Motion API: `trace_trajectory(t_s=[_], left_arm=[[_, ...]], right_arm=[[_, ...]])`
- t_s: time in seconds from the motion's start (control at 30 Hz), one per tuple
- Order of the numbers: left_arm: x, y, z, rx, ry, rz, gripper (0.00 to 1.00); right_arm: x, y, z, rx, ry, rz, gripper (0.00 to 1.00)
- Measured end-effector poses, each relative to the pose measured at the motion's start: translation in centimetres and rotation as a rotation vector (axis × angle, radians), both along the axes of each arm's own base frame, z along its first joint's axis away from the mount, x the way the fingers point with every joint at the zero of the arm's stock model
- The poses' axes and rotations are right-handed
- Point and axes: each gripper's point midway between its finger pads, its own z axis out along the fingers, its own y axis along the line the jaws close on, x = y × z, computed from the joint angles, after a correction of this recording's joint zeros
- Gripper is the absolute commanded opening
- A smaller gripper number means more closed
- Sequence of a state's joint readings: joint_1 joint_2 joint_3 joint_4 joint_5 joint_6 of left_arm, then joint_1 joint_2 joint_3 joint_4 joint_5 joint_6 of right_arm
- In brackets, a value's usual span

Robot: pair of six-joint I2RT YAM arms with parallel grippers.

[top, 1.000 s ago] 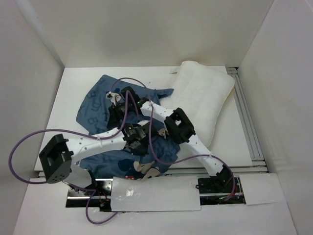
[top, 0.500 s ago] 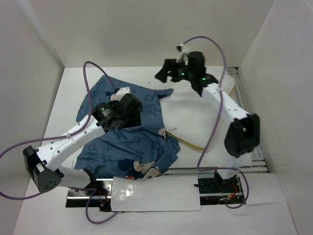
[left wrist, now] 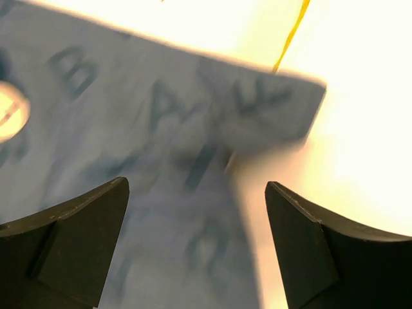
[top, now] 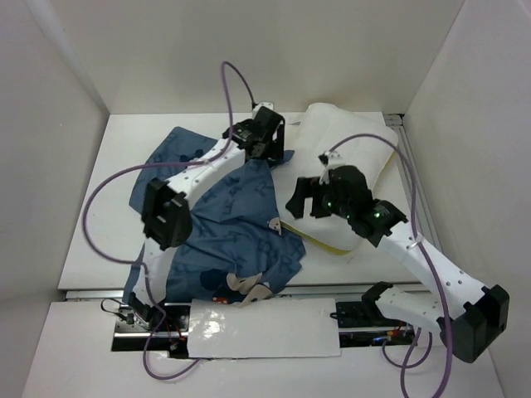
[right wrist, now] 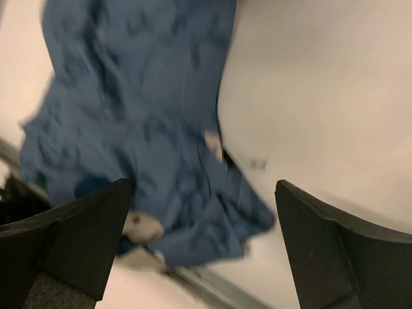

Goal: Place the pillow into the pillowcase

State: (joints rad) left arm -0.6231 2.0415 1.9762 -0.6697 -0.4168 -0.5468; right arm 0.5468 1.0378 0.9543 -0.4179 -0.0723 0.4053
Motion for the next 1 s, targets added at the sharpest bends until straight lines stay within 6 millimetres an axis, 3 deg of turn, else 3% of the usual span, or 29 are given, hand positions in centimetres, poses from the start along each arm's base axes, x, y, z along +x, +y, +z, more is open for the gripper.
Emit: trace_trajectory(t_s=[0.1, 0.2, 0.3, 0.33, 0.4, 0.6, 0.7, 0.83, 1.0], left_arm=[[3.0, -1.9, -3.9, 0.025, 0.03, -0.018, 1.0], [4.1, -2.1, -8.1, 0.049, 0.095, -0.022, 0.97], [4.3, -1.3, -10.2, 0.066, 0.136, -0.008, 0.59], [4.4, -1.1, -10.4, 0.066, 0.139, -0.002, 0.29], [4.5, -0.6, -10.6, 0.056, 0.146, 0.003, 0.0], [3.8, 1.8, -12.1, 0.066, 0.195, 0.024, 0.0], [3.2, 3.2, -11.9, 0.079, 0.201, 0.044, 0.0], [2.7, 4.4, -8.7, 0.067, 0.148, 0.065, 0.0], [2.4, 6.5, -2.2, 0.004, 0.03, 0.101, 0.0]], right_arm=[[-3.6, 0.3, -4.1, -0.055, 0.113, 0.055, 1.0], [-7.2, 0.9, -8.2, -0.115, 0.237, 0.116, 1.0], [-10.2, 1.8, -11.0, -0.155, 0.328, 0.162, 1.0], [-10.9, 2.3, -11.6, -0.163, 0.347, 0.175, 1.0], [-12.1, 2.9, -12.9, -0.196, 0.384, 0.189, 1.0], [-13.9, 3.2, -18.7, -0.415, 0.48, 0.115, 1.0], [-13.4, 2.3, -19.8, -0.461, 0.472, 0.014, 1.0], [-11.6, 1.6, -19.6, -0.433, 0.447, -0.112, 1.0], [-10.2, 0.7, -20.6, -0.384, 0.455, -0.169, 1.0]])
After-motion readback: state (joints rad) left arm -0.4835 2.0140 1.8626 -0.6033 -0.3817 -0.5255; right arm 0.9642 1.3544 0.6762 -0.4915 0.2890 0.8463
